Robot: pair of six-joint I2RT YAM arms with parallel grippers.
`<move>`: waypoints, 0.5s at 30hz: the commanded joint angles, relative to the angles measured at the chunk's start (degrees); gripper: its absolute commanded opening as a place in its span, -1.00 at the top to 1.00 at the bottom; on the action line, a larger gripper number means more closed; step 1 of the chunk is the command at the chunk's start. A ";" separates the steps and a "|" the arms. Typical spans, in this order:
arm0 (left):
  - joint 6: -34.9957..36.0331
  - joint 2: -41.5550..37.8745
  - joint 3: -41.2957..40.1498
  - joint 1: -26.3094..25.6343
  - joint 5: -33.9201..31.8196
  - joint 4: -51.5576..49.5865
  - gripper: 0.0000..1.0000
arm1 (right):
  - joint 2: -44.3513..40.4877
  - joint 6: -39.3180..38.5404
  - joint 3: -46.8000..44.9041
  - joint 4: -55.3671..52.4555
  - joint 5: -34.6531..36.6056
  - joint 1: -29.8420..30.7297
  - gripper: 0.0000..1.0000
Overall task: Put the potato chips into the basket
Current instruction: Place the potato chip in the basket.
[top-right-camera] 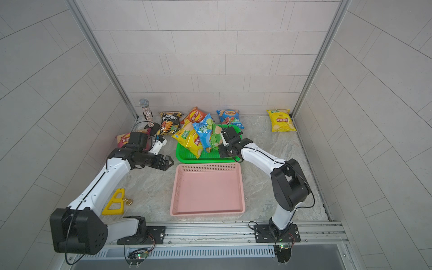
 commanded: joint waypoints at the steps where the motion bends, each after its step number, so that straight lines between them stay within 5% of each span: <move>1: 0.50 -0.63 -0.40 0.32 -0.40 0.16 -1.00 | 2.46 -1.67 2.84 -2.50 0.35 -0.10 0.07; 15: 0.43 -0.76 -0.36 0.35 -0.67 0.24 -1.00 | 10.39 -4.17 11.29 0.33 0.85 -2.23 -0.03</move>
